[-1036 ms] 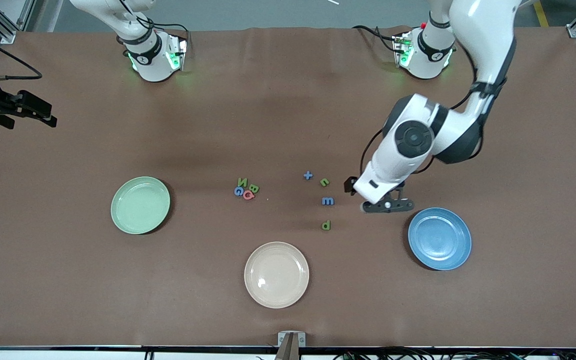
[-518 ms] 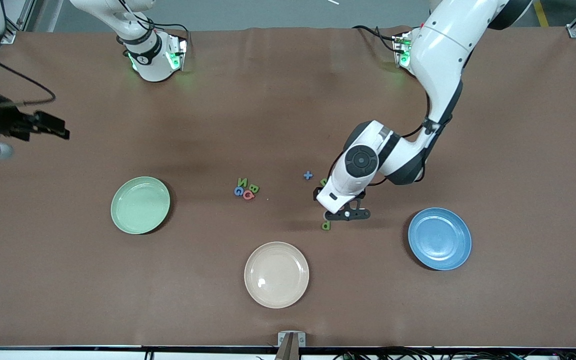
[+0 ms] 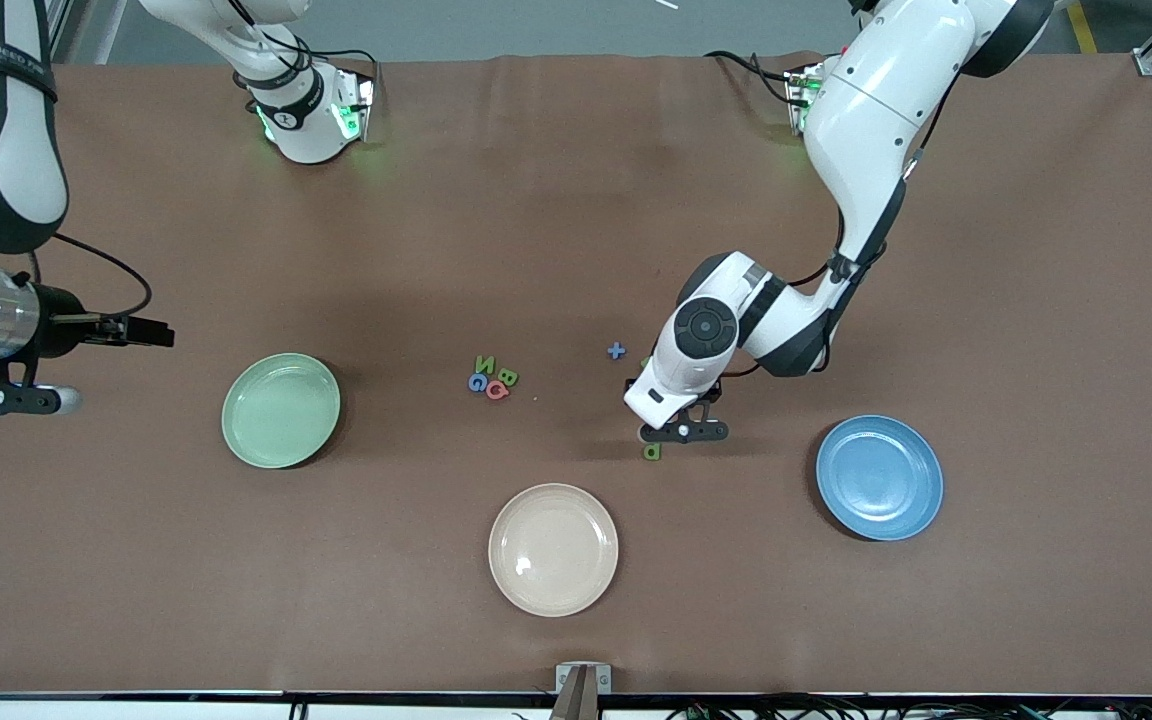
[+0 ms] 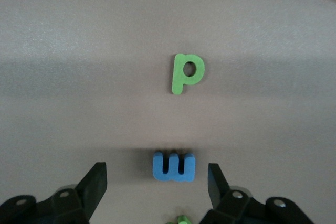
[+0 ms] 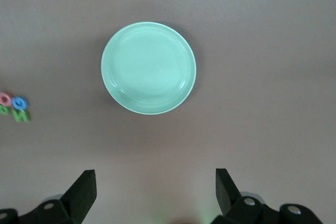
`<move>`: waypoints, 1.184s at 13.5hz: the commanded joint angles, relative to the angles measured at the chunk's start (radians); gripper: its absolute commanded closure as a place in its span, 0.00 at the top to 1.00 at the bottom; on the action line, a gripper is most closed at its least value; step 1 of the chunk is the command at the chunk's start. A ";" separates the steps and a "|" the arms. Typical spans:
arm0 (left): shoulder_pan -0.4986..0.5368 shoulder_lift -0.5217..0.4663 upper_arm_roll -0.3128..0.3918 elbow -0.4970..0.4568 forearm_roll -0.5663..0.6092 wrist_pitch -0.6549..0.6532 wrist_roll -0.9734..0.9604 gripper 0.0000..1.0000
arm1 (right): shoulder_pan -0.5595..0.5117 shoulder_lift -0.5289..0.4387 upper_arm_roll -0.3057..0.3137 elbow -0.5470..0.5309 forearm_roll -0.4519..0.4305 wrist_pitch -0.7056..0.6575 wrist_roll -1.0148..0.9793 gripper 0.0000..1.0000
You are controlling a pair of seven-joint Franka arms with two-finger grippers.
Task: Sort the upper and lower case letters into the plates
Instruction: 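Grasp the blue m with the left gripper while the right gripper grasps a blue letter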
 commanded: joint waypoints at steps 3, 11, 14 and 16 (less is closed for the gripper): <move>-0.027 0.027 0.008 0.022 0.025 0.006 -0.047 0.77 | 0.115 0.013 0.002 -0.090 0.077 0.164 0.352 1.00; -0.028 0.047 0.008 0.028 0.031 0.035 -0.072 0.67 | 0.350 0.164 0.001 -0.249 0.018 0.563 0.863 1.00; -0.028 0.053 0.008 0.028 0.031 0.035 -0.072 0.63 | 0.402 0.207 0.002 -0.299 0.019 0.701 0.974 1.00; -0.028 0.059 0.008 0.035 0.031 0.035 -0.072 0.62 | 0.431 0.235 0.002 -0.324 0.019 0.774 1.030 1.00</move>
